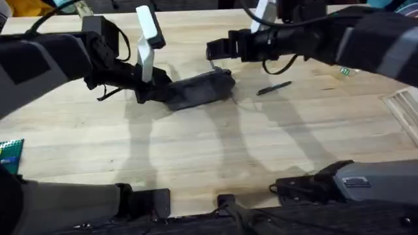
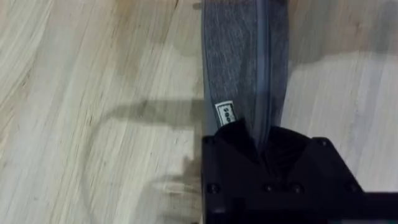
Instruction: Unzip the bag, pick up the pens from the table one at a time and place them inside, then zip the bag closed.
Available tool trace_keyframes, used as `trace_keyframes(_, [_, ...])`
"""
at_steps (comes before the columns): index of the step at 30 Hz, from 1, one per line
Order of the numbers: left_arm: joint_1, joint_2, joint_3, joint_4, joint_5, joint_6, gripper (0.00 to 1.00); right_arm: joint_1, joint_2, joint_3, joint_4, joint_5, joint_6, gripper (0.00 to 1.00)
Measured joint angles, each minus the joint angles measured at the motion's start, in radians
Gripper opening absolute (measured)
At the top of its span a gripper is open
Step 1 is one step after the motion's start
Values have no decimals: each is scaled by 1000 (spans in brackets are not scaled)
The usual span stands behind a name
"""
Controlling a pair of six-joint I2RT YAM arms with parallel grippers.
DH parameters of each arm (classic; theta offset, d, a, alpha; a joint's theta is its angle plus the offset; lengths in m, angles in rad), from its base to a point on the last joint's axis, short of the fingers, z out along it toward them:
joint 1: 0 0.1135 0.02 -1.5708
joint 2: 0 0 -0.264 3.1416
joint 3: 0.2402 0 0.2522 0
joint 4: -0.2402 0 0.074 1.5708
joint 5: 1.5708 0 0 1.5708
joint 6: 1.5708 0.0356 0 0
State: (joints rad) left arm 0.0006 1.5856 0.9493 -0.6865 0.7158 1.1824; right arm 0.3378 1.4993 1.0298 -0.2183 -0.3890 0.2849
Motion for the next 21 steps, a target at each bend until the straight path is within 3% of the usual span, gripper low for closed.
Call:
trace_keyframes(14, [0,0,0,4,0,0,45,46,150,1,37,0,-13,991])
trace_keyframes(17, [0,0,0,3,0,0,45,45,152,2,40,1,-20,934])
trace_keyframes(21, [0,0,0,3,0,0,45,45,152,2,47,7,-24,776])
